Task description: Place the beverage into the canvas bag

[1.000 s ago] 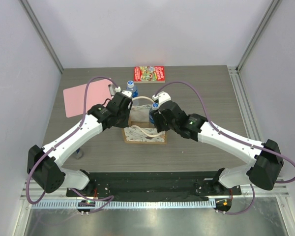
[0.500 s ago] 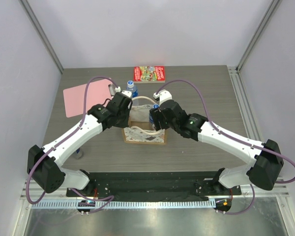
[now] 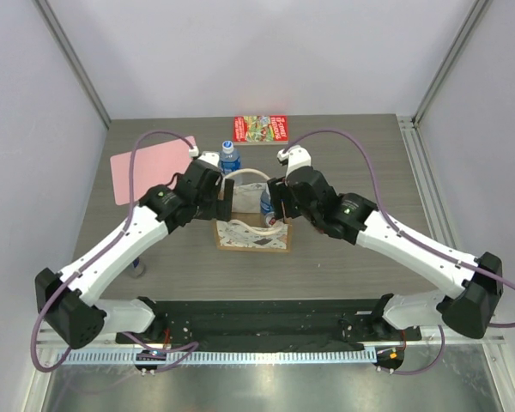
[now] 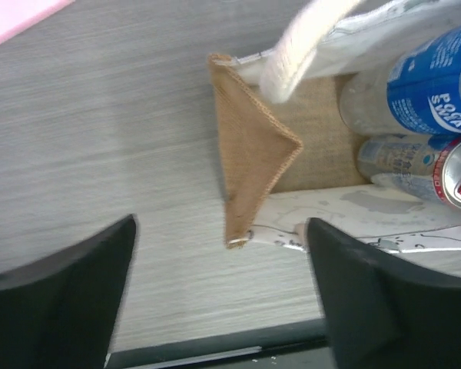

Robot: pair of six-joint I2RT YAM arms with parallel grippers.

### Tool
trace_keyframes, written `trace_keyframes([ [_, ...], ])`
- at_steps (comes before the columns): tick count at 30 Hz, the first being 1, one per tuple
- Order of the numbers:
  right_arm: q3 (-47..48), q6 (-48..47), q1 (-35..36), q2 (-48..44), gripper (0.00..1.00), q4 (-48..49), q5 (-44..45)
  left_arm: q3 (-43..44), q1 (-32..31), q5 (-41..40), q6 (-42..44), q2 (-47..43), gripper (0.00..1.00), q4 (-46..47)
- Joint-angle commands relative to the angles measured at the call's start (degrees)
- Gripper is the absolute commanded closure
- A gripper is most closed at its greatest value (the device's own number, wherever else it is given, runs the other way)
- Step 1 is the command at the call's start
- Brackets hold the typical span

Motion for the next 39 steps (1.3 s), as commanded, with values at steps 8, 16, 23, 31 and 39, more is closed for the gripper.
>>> trace_keyframes([
  [8, -1.9, 2.4, -0.1, -9.7, 0.31, 0.8, 0.6, 12.5, 0.4, -21.3, -9.4, -10.2, 0.00, -12.6],
  [16, -7.8, 1.7, -0.1, -12.9, 0.31, 5.7, 0.7, 10.9, 2.6, -27.3, -22.1, -15.9, 0.00, -26.9],
  [23, -11.3, 1.5, -0.1, -13.8, 0.31, 8.1, -0.9, 0.8, 13.9, -25.9, -25.7, -21.7, 0.02, -31.7],
  [31, -14.0, 2.1, -0.1, -16.3, 0.31, 10.0, -2.6, -4.5, 29.8, -17.1, -23.0, -23.0, 0.02, -28.5],
  [39, -15.7, 3.1, -0.2, -18.3, 0.31, 11.0, -3.0, -10.1, 44.7, -6.0, -17.8, -20.7, 0.03, -22.8],
])
